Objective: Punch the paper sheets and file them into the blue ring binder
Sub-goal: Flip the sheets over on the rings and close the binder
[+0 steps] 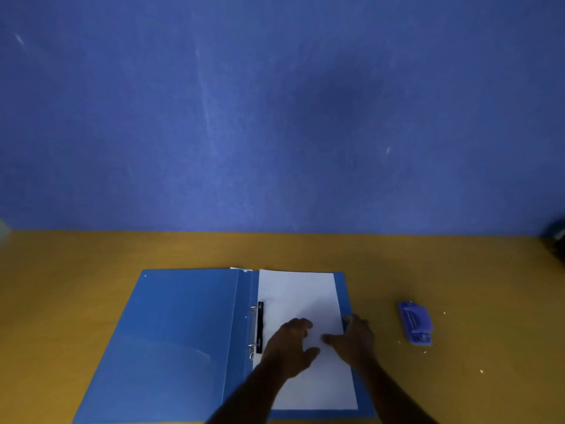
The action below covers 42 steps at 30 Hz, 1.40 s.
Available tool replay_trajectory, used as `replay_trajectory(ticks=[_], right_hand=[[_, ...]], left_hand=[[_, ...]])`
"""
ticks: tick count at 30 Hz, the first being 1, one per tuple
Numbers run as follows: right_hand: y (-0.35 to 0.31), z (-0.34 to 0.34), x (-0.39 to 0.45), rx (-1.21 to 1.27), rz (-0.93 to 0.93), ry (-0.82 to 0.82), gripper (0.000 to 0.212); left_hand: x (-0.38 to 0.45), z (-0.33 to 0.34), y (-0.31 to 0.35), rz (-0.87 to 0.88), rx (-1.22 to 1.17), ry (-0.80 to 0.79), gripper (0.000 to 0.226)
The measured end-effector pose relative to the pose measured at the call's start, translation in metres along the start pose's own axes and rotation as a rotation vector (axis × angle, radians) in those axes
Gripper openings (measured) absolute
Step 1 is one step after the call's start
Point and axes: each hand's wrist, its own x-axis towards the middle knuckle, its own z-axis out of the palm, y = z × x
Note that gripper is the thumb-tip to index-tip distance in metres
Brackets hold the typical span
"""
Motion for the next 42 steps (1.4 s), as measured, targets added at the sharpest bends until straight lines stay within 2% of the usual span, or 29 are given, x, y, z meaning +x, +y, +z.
replay_trajectory(ticks=[5, 10, 19, 23, 27, 30, 34, 37, 42], right_hand=[[0.002, 0.002, 0.004, 0.065, 0.035, -0.025, 0.072], [0.008, 0.001, 0.009, 0.180, 0.037, -0.046, 0.046], [0.010, -0.006, -0.001, 0.251, 0.005, 0.093, 0.031], [0.009, -0.006, -0.007, 0.255, -0.056, 0.106, 0.023], [0.006, -0.003, -0.020, 0.128, -0.210, 0.107, 0.006], [0.002, 0.005, -0.029, 0.046, -0.365, 0.110, 0.017], [0.004, 0.015, -0.035, 0.130, -0.439, 0.026, 0.031], [0.009, 0.014, -0.031, 0.195, -0.341, 0.044, 0.015], [0.013, 0.002, -0.019, 0.099, -0.107, 0.083, 0.029]], left_hand=[[0.002, 0.014, 0.001, -0.024, 0.030, -0.025, 0.063], [0.006, 0.016, 0.002, -0.041, -0.026, -0.024, 0.064], [0.012, 0.011, 0.011, -0.108, -0.149, -0.016, 0.044], [0.014, 0.013, 0.016, -0.155, -0.257, -0.017, 0.041], [0.015, 0.007, 0.031, -0.217, -0.438, 0.000, 0.044], [0.016, 0.006, 0.036, -0.259, -0.506, 0.035, 0.049], [0.017, 0.006, 0.028, -0.325, -0.493, 0.111, 0.034], [0.015, 0.003, 0.023, -0.353, -0.441, 0.176, 0.033], [0.010, -0.015, 0.015, -0.358, -0.442, 0.258, 0.040]])
